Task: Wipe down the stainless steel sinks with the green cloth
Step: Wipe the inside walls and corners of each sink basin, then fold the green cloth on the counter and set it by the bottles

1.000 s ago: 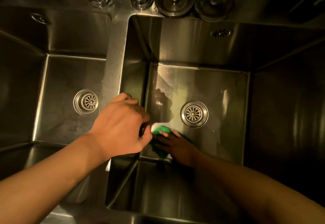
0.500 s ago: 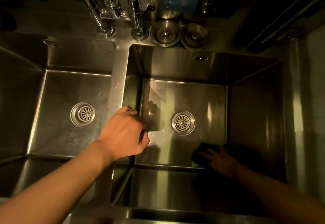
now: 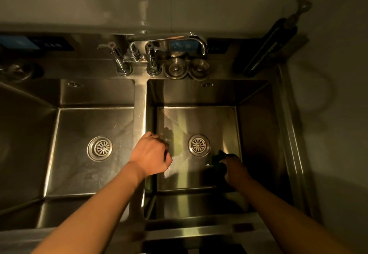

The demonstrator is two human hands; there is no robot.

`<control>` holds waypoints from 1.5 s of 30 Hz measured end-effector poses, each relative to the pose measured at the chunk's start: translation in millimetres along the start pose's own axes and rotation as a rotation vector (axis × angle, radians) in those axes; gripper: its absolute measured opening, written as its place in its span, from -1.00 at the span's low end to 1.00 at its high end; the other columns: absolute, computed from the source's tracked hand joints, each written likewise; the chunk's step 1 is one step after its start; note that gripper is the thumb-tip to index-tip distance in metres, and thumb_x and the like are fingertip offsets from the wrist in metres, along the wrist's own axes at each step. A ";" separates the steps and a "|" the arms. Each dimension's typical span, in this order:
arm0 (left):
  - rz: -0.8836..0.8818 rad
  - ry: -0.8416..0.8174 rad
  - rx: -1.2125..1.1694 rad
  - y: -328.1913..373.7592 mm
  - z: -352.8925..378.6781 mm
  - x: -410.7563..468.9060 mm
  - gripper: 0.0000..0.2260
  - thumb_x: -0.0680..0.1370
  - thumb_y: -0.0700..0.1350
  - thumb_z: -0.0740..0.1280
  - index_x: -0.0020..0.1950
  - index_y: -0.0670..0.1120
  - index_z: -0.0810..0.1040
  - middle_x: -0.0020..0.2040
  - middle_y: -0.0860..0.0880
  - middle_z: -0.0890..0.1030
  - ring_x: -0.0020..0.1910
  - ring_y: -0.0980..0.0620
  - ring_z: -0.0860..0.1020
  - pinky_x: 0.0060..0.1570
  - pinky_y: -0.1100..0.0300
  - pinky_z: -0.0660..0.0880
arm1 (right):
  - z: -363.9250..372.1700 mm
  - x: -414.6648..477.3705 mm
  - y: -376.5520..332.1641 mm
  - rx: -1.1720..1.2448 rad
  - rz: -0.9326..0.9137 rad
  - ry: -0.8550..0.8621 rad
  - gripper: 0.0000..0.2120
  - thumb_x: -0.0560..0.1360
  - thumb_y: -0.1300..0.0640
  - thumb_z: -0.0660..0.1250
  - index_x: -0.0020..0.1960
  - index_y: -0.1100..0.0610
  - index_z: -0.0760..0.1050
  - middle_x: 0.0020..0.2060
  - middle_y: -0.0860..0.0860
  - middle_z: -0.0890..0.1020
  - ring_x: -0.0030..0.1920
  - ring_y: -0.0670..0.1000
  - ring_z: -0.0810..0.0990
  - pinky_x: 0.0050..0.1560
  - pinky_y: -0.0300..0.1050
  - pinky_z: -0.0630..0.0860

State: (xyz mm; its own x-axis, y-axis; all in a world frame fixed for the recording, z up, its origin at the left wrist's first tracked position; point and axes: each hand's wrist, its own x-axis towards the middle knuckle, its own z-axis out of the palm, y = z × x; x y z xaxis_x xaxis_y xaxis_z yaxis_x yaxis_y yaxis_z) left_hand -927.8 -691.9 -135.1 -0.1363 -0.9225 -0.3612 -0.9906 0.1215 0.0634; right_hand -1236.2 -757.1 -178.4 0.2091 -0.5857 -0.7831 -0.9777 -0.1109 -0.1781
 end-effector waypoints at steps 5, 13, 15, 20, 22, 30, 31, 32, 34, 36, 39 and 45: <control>0.007 -0.002 -0.026 -1.1 0.3 -2.4 -0.63 0.49 0.18 0.10 -0.31 0.05 0.58 -0.36 0.01 0.59 -0.21 -0.03 0.55 0.07 0.06 0.36 | -19.3 -42.3 -18.6 0.594 0.208 0.176 -0.56 0.54 0.43 0.28 0.37 0.14 0.54 0.23 0.18 0.61 0.21 0.20 0.60 0.18 -0.02 0.57; -0.038 0.089 -0.888 54.3 -20.9 -42.4 -0.33 0.44 0.25 0.44 0.53 0.20 0.37 0.39 0.17 0.46 0.34 0.21 0.42 0.35 0.31 0.40 | -35.5 -100.2 -28.3 1.466 0.386 -0.048 -0.66 0.53 0.49 0.17 0.04 0.14 0.57 -0.14 0.18 0.63 -0.16 0.22 0.60 -0.27 0.17 0.60; -0.014 0.080 -0.964 77.3 -24.2 -62.2 -0.14 0.38 0.36 0.51 0.59 0.32 0.19 0.43 0.39 0.29 0.39 0.42 0.27 0.35 0.55 0.15 | -37.8 -109.8 -33.6 1.571 0.392 -0.091 -0.66 0.51 0.52 0.15 0.00 0.16 0.56 -0.13 0.17 0.62 -0.15 0.20 0.58 -0.40 0.12 0.64; -0.055 0.160 -1.071 111.2 -38.2 -92.5 0.06 0.26 0.42 0.57 0.61 0.36 0.04 0.52 0.37 0.18 0.52 0.36 0.20 0.50 0.43 0.12 | -54.0 -132.2 -59.2 1.594 0.292 -0.257 -0.84 0.61 0.32 0.23 0.09 0.27 0.58 -0.12 0.22 0.68 -0.16 0.17 0.65 -0.20 0.11 0.61; -0.086 0.221 -1.085 121.1 -45.9 -98.4 0.09 0.26 0.38 0.60 0.63 0.29 0.05 0.53 0.32 0.19 0.54 0.31 0.23 0.51 0.38 0.16 | -59.2 -142.6 -68.5 1.539 0.217 -0.292 -0.71 0.60 0.39 0.23 0.28 0.25 0.52 0.08 0.24 0.64 -0.05 0.16 0.63 -0.16 0.12 0.62; -0.214 0.382 -1.052 122.9 -91.6 -118.5 -0.16 0.27 0.25 0.65 0.46 0.38 0.31 0.37 0.26 0.43 0.34 0.30 0.46 0.36 0.22 0.47 | -79.9 -179.9 -80.4 1.521 -0.085 -0.368 -0.73 0.60 0.11 0.30 0.28 0.13 0.53 0.11 0.14 0.68 0.11 0.14 0.66 0.02 0.16 0.61; -0.228 0.392 -1.033 120.9 -97.6 -122.8 -0.21 0.28 0.23 0.65 0.42 0.37 0.35 0.33 0.25 0.47 0.31 0.28 0.49 0.35 0.15 0.50 | -84.9 -181.9 -77.9 1.487 -0.116 -0.368 -0.70 0.60 0.06 0.30 0.30 0.11 0.52 0.18 0.13 0.65 0.16 0.14 0.63 0.03 0.15 0.59; -0.245 0.407 -1.020 118.9 -105.2 -126.7 -0.24 0.28 0.21 0.65 0.39 0.36 0.38 0.31 0.24 0.51 0.29 0.27 0.51 0.34 0.10 0.51 | -89.5 -182.4 -75.3 1.468 -0.141 -0.365 -0.68 0.60 0.03 0.29 0.32 0.09 0.52 0.24 0.13 0.62 0.20 0.14 0.60 0.03 0.14 0.57; -0.293 0.455 -0.993 117.1 -120.0 -133.0 -0.27 0.28 0.17 0.67 0.38 0.30 0.43 0.28 0.22 0.56 0.26 0.26 0.54 0.33 0.09 0.52 | -96.8 -184.0 -71.4 1.469 -0.143 -0.340 -0.67 0.59 0.00 0.29 0.31 0.07 0.51 0.29 0.12 0.57 0.21 0.14 0.58 0.00 0.11 0.53; -0.343 0.520 -0.959 117.4 -134.8 -137.4 -0.27 0.28 0.13 0.68 0.39 0.24 0.47 0.27 0.21 0.57 0.25 0.25 0.54 0.32 0.12 0.52 | -100.3 -186.1 -70.9 1.472 -0.140 -0.283 -0.68 0.58 -0.04 0.30 0.29 0.04 0.52 0.31 0.09 0.55 0.21 0.13 0.56 -0.01 0.13 0.50; -0.363 0.585 -0.879 121.3 -156.1 -142.6 -0.25 0.29 0.08 0.68 0.42 0.20 0.46 0.29 0.21 0.53 0.28 0.19 0.52 0.32 0.12 0.50 | -97.8 -191.9 -75.2 1.478 -0.201 -0.226 -0.51 0.43 -0.19 0.42 0.31 -0.07 0.49 0.28 -0.01 0.52 0.24 0.12 0.51 0.08 0.26 0.51; -0.342 0.647 -0.824 142.9 -173.1 -152.1 -0.18 0.29 0.12 0.64 0.49 0.29 0.37 0.34 0.29 0.46 0.31 0.28 0.47 0.31 0.30 0.43 | -81.6 -203.3 -95.0 1.644 -0.400 -0.544 -0.43 0.49 -0.20 0.44 0.40 0.05 0.52 0.33 0.16 0.59 0.33 0.28 0.55 0.28 0.49 0.42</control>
State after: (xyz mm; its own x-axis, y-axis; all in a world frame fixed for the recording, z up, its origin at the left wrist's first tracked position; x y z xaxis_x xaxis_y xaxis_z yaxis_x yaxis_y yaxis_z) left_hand -1046.1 -597.7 89.9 0.4155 -0.9075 0.0623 -0.6280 -0.2366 0.7414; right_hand -1187.2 -693.0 46.3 0.7225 -0.3829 -0.5757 0.0823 0.8744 -0.4782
